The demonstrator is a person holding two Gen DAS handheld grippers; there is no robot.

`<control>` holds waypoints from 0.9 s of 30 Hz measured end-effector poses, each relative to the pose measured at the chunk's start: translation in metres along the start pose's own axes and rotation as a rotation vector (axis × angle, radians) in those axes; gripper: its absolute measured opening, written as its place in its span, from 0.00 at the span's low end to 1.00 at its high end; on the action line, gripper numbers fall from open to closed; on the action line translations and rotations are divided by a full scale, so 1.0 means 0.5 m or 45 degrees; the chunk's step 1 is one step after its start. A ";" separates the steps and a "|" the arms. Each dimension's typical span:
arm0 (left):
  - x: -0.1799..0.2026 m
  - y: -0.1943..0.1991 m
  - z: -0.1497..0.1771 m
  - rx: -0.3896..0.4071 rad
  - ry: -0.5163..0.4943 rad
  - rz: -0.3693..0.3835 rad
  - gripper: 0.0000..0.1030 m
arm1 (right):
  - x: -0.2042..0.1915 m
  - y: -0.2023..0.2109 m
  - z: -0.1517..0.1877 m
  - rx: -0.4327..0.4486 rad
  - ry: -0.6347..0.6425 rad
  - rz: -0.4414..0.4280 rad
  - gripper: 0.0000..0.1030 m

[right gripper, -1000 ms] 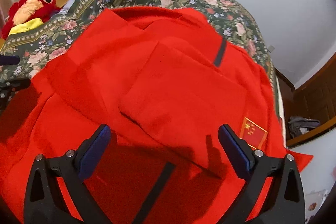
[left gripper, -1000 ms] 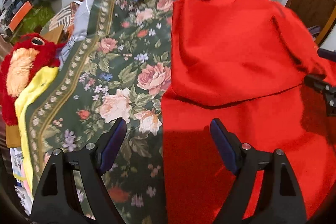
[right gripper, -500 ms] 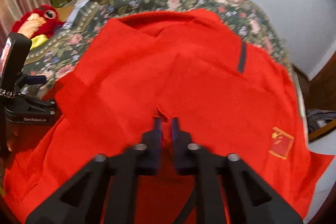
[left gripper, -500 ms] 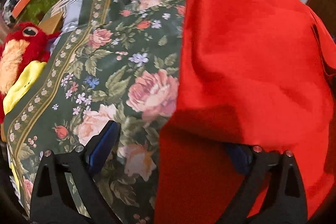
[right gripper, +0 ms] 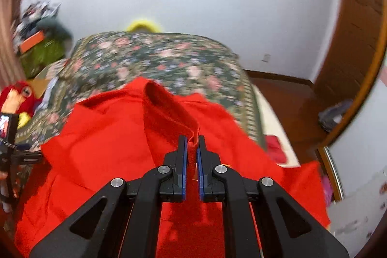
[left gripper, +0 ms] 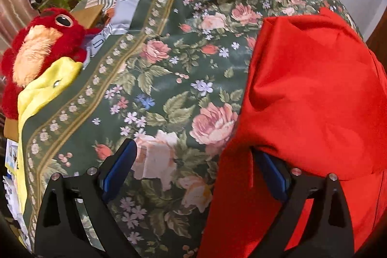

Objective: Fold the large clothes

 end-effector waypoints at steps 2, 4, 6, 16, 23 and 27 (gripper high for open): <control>-0.002 -0.001 0.002 -0.010 0.006 -0.015 0.94 | 0.042 0.001 0.009 -0.028 -0.067 0.029 0.06; -0.008 -0.005 0.007 -0.021 0.013 -0.058 0.94 | 0.070 -0.003 0.018 -0.059 -0.117 0.044 0.06; -0.022 -0.009 0.013 -0.034 0.027 -0.147 0.94 | 0.100 -0.010 0.035 -0.099 -0.167 0.062 0.06; -0.077 0.008 0.044 -0.089 0.071 -0.133 0.94 | 0.189 -0.062 0.155 -0.397 -0.292 0.066 0.06; -0.035 0.094 0.033 -0.017 -0.009 -0.133 0.94 | 0.209 -0.054 0.203 -0.577 -0.288 0.030 0.46; 0.003 0.153 0.020 0.039 -0.073 -0.107 0.94 | 0.194 -0.010 0.205 -0.555 -0.204 -0.020 0.59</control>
Point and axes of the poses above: each gripper's, at about its wrist camera, not at the fingertips, and y roughly against the way its jaws point, x to its right, z to its underside, the point moved 2 cm from there along -y, roughly the way its jaws point, and after that the axes turned 12 degrees about -y, right-handed, at the moved point
